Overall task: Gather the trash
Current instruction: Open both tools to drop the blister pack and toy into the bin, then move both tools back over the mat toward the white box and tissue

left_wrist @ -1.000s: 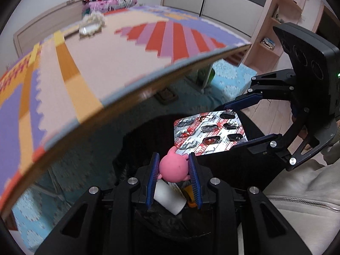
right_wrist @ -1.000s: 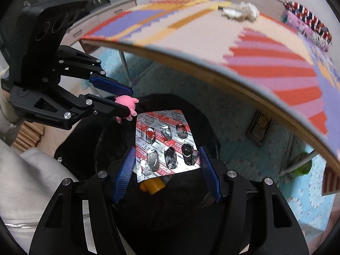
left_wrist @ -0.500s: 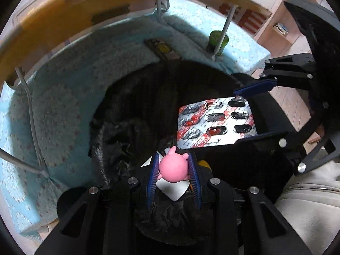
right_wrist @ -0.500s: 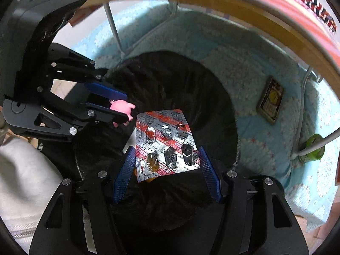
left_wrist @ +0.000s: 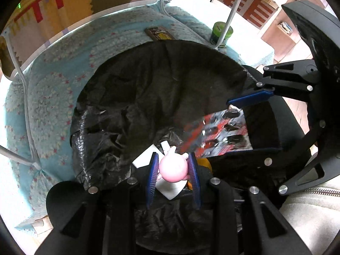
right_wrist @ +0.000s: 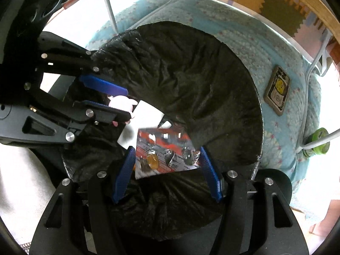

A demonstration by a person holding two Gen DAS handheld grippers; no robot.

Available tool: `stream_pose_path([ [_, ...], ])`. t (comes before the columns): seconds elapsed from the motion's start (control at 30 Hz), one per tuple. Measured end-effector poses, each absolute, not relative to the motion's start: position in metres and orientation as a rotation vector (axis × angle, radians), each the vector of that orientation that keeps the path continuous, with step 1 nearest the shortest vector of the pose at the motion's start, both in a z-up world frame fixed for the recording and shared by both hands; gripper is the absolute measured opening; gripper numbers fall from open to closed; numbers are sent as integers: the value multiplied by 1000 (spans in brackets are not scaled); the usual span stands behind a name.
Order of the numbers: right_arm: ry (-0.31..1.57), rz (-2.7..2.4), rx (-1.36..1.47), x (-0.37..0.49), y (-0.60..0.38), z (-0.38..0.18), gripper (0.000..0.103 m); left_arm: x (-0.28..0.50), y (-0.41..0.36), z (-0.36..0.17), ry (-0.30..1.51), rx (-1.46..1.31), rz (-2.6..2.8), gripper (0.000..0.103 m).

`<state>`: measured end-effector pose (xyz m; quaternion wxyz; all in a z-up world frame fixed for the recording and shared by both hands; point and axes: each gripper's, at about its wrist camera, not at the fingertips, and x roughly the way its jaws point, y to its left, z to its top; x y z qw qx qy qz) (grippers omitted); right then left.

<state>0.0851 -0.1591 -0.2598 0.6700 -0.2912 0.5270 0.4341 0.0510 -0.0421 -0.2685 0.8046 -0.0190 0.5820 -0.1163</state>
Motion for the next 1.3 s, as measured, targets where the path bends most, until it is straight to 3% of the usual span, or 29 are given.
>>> stream_pose_path([
  [0.1,1187,978,-657,86,-159,-260,65,50,-42,-267,1246,-48,-251,31],
  [0.13,1185,979,-656,86,-159,-260,65,50,-41,-266,1245,-57,-254,40],
  [0.2,1179,981,-652,86,-159,-258,65,50,-41,-261,1231,-59,-250,50],
  [1.3,963,965,-535,104,-181,-162,65,38,-28,-144,962,-28,-219,50],
])
